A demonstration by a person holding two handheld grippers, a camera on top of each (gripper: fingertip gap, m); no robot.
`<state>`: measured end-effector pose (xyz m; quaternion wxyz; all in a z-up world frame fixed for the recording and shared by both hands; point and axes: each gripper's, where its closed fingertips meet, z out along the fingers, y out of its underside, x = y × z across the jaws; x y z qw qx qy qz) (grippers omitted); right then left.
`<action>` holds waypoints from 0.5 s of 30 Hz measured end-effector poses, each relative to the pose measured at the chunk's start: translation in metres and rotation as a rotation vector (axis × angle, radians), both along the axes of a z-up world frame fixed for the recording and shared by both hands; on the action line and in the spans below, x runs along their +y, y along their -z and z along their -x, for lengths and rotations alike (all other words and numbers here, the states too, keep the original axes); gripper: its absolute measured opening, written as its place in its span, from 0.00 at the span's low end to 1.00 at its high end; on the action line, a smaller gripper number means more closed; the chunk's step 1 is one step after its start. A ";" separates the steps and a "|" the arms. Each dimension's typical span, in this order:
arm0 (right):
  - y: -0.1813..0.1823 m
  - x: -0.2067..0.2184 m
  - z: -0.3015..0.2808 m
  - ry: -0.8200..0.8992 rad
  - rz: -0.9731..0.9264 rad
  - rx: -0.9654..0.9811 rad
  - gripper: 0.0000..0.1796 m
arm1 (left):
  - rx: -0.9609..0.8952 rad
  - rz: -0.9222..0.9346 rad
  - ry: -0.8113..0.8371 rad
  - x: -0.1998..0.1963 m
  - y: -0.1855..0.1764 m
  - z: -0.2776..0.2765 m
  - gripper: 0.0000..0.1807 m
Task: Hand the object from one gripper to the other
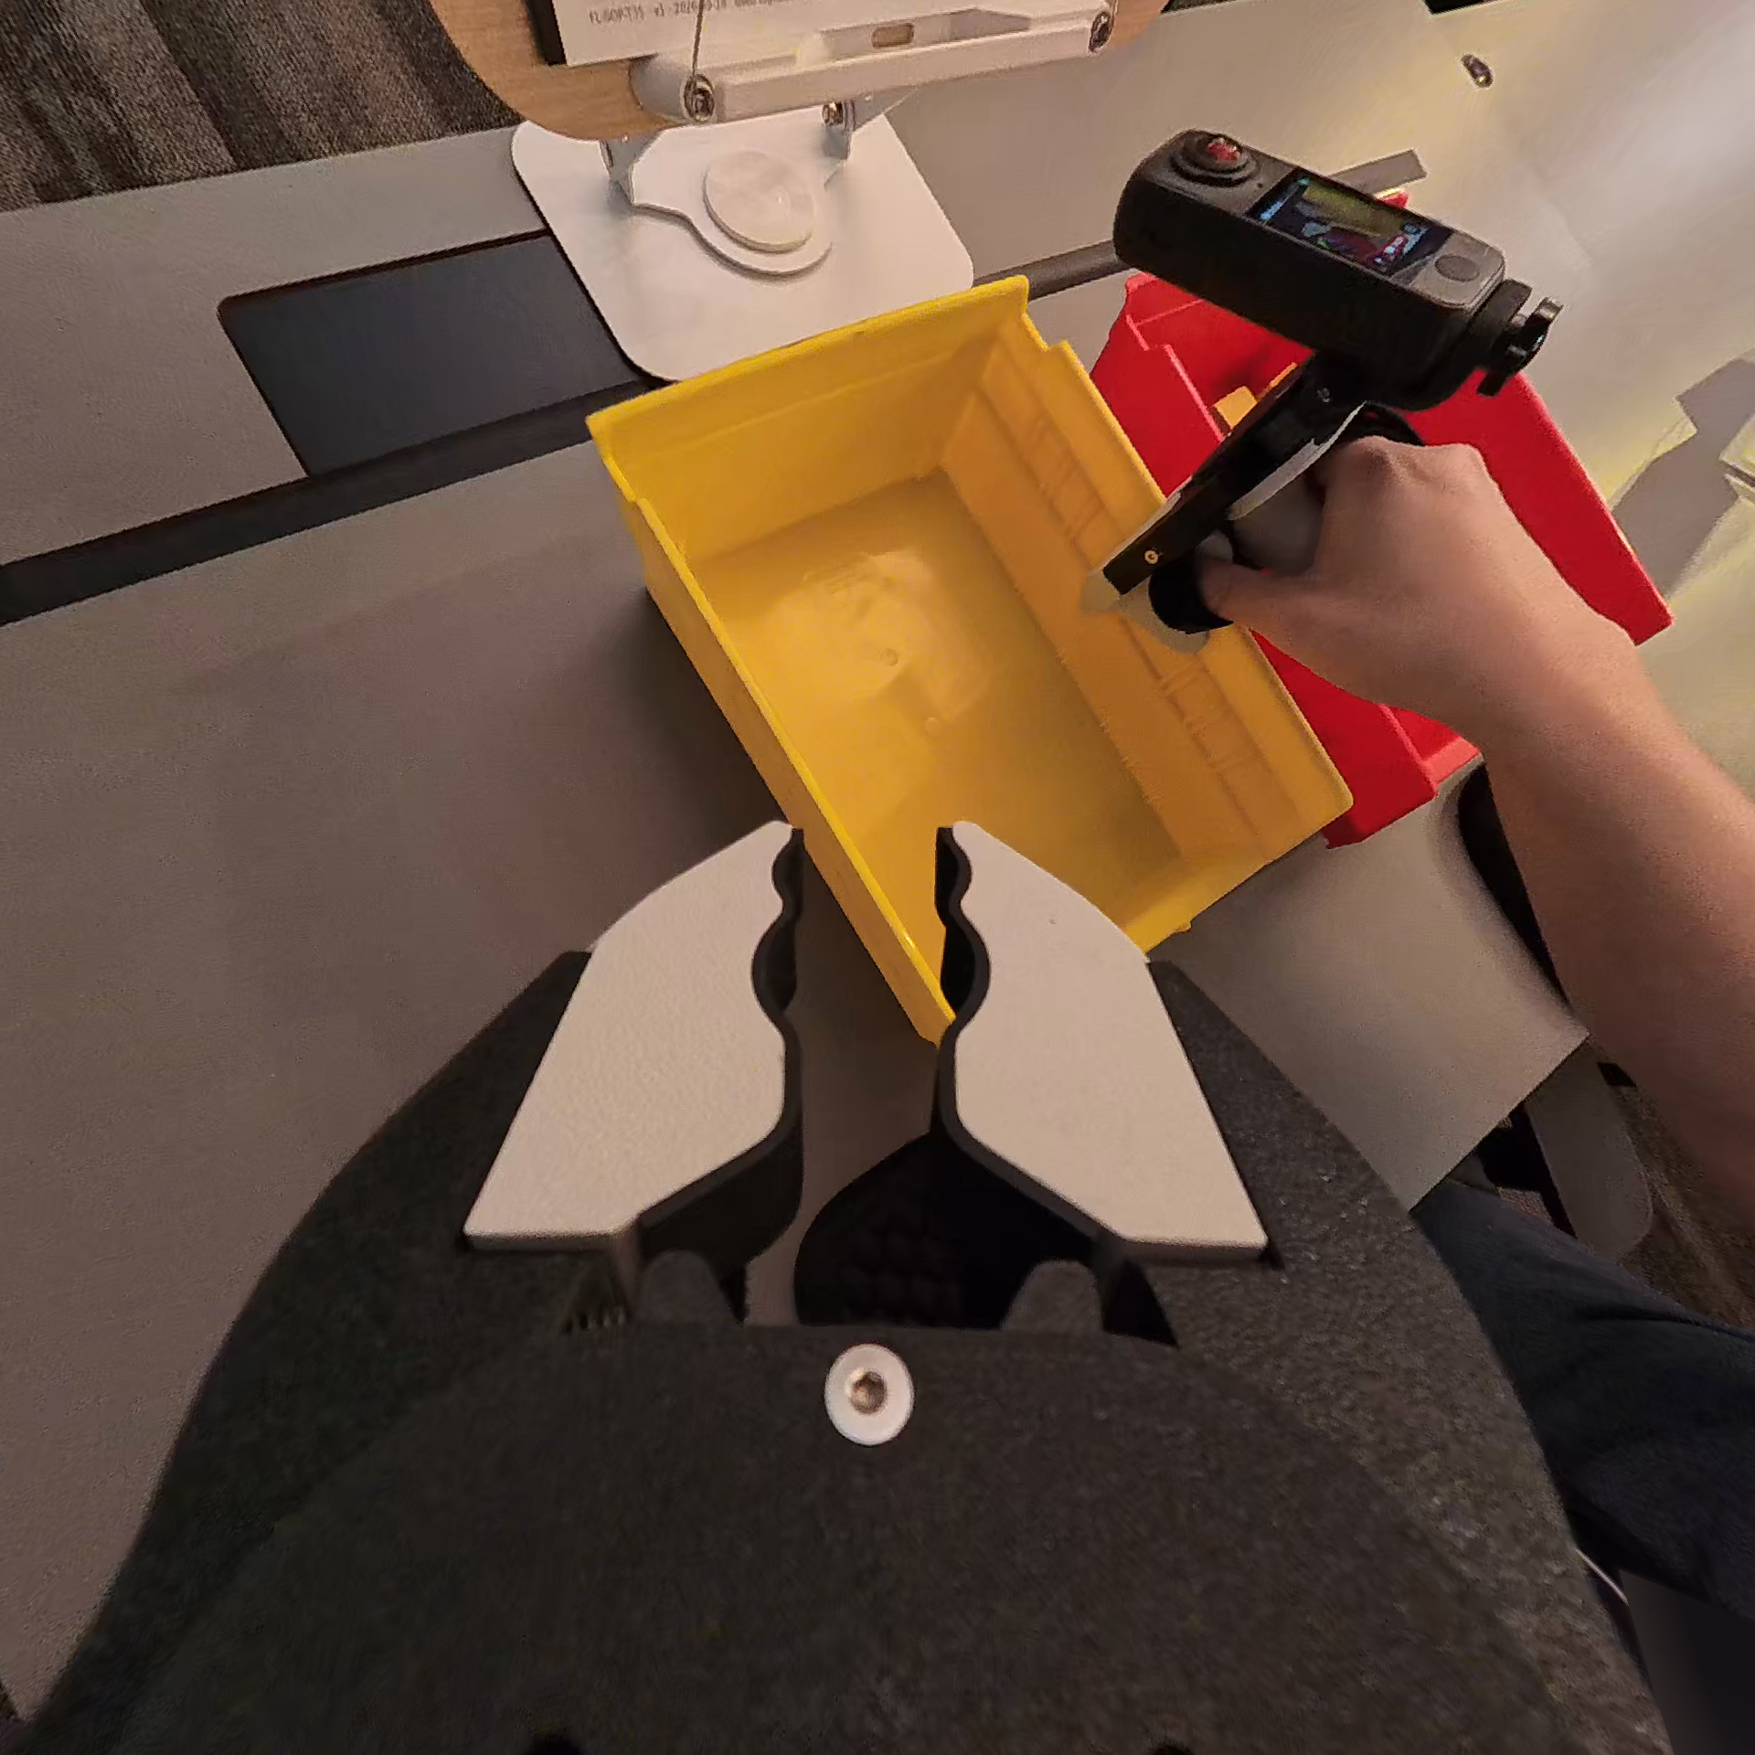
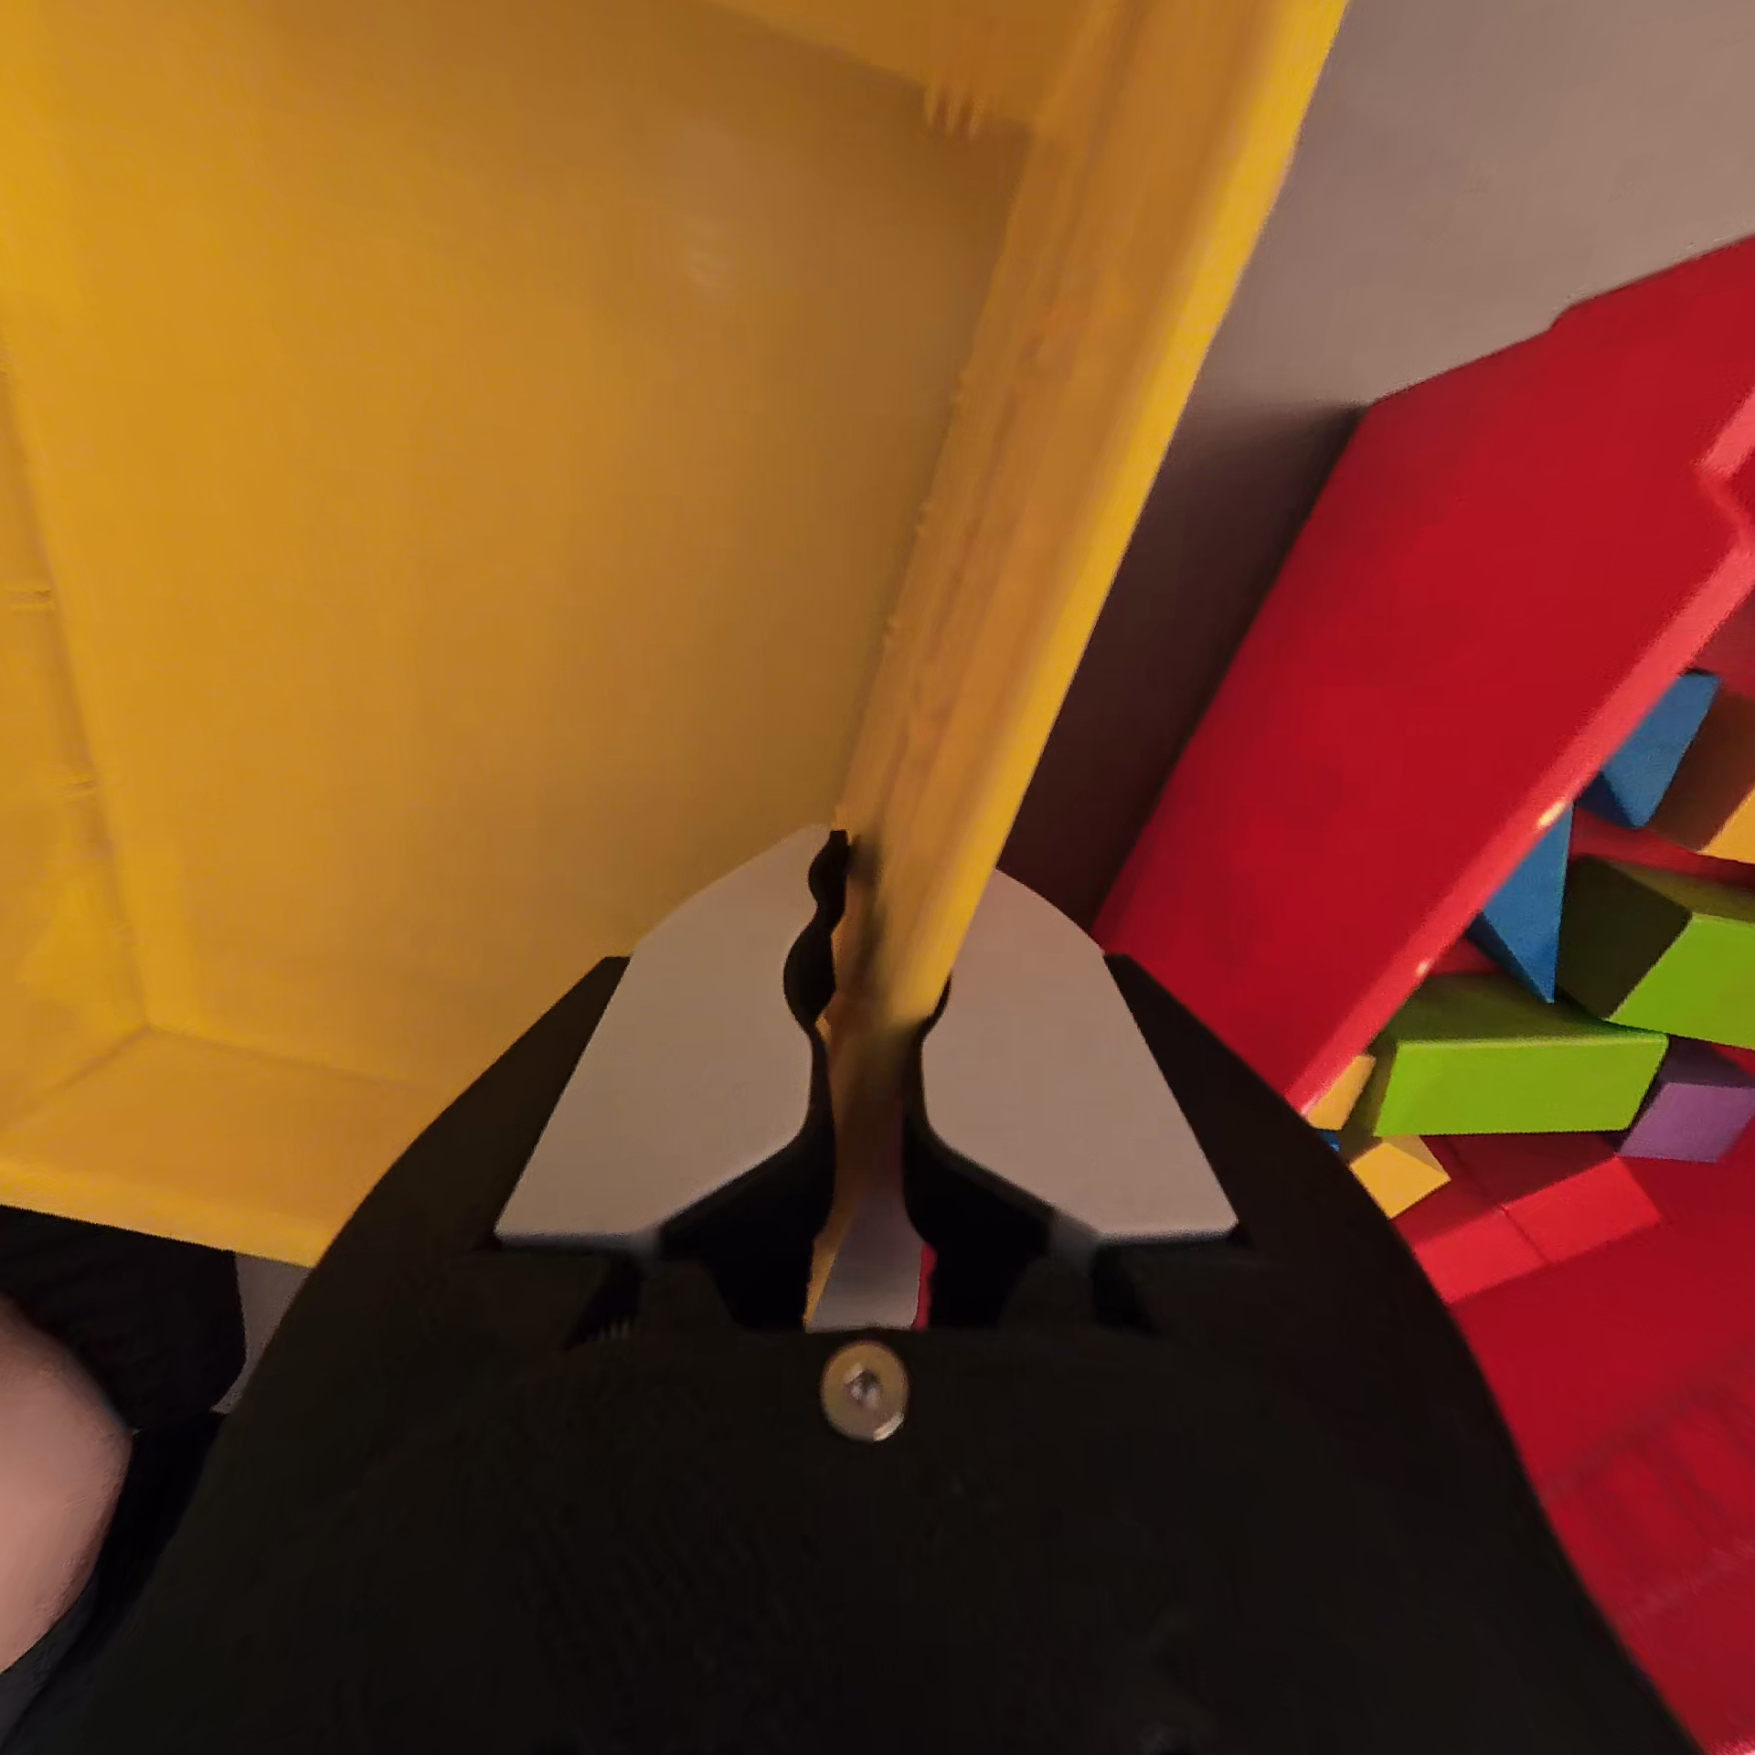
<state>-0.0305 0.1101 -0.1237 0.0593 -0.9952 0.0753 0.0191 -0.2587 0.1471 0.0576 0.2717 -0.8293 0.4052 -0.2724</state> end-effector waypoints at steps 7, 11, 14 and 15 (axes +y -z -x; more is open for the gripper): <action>0.000 0.013 0.011 -0.049 -0.007 0.053 0.04 | 0.025 0.008 -0.003 0.001 0.004 -0.003 0.14; -0.001 0.018 0.022 -0.069 0.012 0.168 0.03 | 0.040 -0.005 0.005 -0.002 0.004 -0.006 0.14; -0.006 0.018 0.028 -0.104 0.045 0.195 0.03 | 0.034 -0.012 0.018 -0.004 0.003 -0.009 0.14; -0.008 0.016 0.030 -0.127 0.071 0.191 0.03 | 0.030 -0.017 0.021 -0.004 0.001 -0.010 0.14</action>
